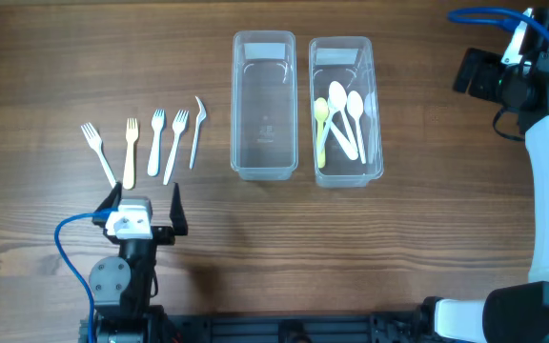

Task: Pack container
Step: 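Withdraw the right gripper to the right side of the table, then move the left gripper to the thin bent white fork and grasp it, then carry the bent fork into the left container and release it, then move the left gripper back and grasp a white fork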

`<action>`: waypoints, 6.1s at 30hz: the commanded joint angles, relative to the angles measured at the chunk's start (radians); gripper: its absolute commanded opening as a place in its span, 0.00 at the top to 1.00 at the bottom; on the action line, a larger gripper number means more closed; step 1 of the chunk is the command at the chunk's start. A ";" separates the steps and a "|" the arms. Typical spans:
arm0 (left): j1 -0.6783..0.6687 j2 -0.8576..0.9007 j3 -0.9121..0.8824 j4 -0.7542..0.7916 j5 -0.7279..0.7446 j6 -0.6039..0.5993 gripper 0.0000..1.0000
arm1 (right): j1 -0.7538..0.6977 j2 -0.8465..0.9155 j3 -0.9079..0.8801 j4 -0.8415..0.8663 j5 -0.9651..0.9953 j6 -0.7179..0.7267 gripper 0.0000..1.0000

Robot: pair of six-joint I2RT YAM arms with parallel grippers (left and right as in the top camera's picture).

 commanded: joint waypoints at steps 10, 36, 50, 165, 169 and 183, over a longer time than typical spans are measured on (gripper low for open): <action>0.006 0.018 0.063 0.027 0.364 -0.133 0.00 | -0.002 0.006 0.002 0.000 0.014 -0.007 0.00; 0.003 1.444 1.297 -0.802 0.249 -0.161 0.00 | -0.002 0.006 0.002 0.000 0.013 -0.007 0.00; -0.043 1.685 1.297 -0.763 0.232 -0.013 0.46 | -0.002 0.006 0.002 0.000 0.013 -0.007 0.00; -0.426 1.881 1.380 -0.448 0.015 -0.365 0.63 | -0.002 0.006 0.002 0.000 0.013 -0.007 0.00; -0.407 1.835 1.380 -0.454 -0.006 -0.358 0.68 | -0.002 0.006 0.002 0.000 0.014 -0.007 0.00; -0.311 1.550 1.380 -0.697 -0.189 -0.221 0.66 | -0.002 0.006 0.002 0.000 0.014 -0.007 0.00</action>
